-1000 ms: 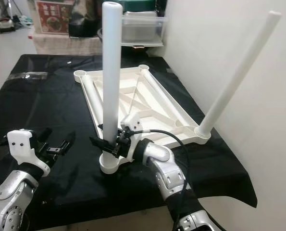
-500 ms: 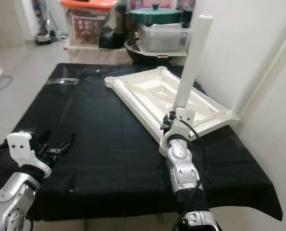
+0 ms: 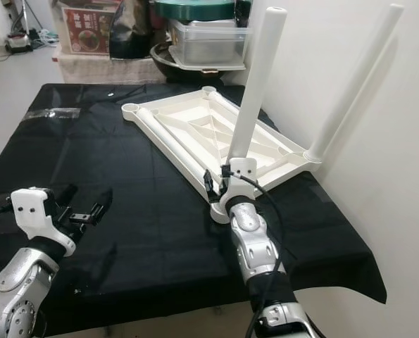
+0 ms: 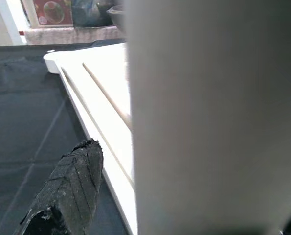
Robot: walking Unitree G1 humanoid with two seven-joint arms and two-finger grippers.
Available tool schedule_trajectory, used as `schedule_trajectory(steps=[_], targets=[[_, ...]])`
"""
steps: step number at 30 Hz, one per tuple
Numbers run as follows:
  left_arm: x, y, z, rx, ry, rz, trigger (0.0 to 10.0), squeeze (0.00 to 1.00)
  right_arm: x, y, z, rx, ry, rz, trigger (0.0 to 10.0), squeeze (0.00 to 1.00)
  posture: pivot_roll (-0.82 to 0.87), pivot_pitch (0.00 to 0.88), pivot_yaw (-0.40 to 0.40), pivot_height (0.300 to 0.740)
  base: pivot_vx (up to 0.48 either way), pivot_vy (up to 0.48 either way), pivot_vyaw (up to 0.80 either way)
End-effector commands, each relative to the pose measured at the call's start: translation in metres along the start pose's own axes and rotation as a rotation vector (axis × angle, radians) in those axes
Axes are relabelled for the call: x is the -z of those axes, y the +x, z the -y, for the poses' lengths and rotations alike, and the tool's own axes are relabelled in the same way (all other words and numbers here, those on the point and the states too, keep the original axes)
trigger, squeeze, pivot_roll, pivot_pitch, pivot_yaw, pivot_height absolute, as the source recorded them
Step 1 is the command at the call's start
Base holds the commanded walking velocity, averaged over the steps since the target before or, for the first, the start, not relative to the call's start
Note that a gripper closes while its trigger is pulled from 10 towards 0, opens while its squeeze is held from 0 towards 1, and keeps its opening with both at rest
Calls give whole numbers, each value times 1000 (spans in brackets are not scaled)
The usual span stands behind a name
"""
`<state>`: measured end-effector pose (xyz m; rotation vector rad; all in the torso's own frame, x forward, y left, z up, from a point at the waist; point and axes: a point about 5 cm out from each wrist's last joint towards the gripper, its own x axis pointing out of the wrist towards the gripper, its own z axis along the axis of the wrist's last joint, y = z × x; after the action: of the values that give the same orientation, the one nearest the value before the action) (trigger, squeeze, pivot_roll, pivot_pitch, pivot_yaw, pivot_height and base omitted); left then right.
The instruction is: Building children table
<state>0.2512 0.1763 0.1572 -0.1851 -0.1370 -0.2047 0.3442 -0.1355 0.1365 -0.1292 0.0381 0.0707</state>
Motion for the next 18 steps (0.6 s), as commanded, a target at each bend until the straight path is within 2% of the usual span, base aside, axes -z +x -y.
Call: schedule_trajectory(steps=[1,3,4,6,7,11,16,18], targets=[[1,0,0,0,-7,-2,10000,0,-3,3,0,8,1,5,10000,1000,92,0,-109,740,0,0,0],[1,0,0,2,-8,-3,10000,0,-3,4,0,23,-20,3,10000,1000,90,0,-108,740,0,0,0],[1,1,1,4,-9,-5,10000,0,-2,5,1,17,-29,7,3137,0,90,0,-109,740,0,0,0],[1,1,1,4,-9,-5,10000,0,-2,5,1,17,-29,7,3137,0,90,0,-109,740,0,0,0],[1,1,1,4,-9,-6,10000,0,-1,5,2,12,-16,1,0,0,91,0,-111,740,0,0,0],[2,2,2,1,-9,-9,10000,0,3,7,4,17,30,-15,0,0,93,0,-113,740,0,0,0],[3,2,2,0,-10,-10,10000,0,5,8,6,34,40,-20,0,0,90,0,-112,740,0,0,0],[3,2,2,1,-11,-12,10000,0,3,7,3,-1,69,-4,0,0,90,0,-112,740,0,0,0]])
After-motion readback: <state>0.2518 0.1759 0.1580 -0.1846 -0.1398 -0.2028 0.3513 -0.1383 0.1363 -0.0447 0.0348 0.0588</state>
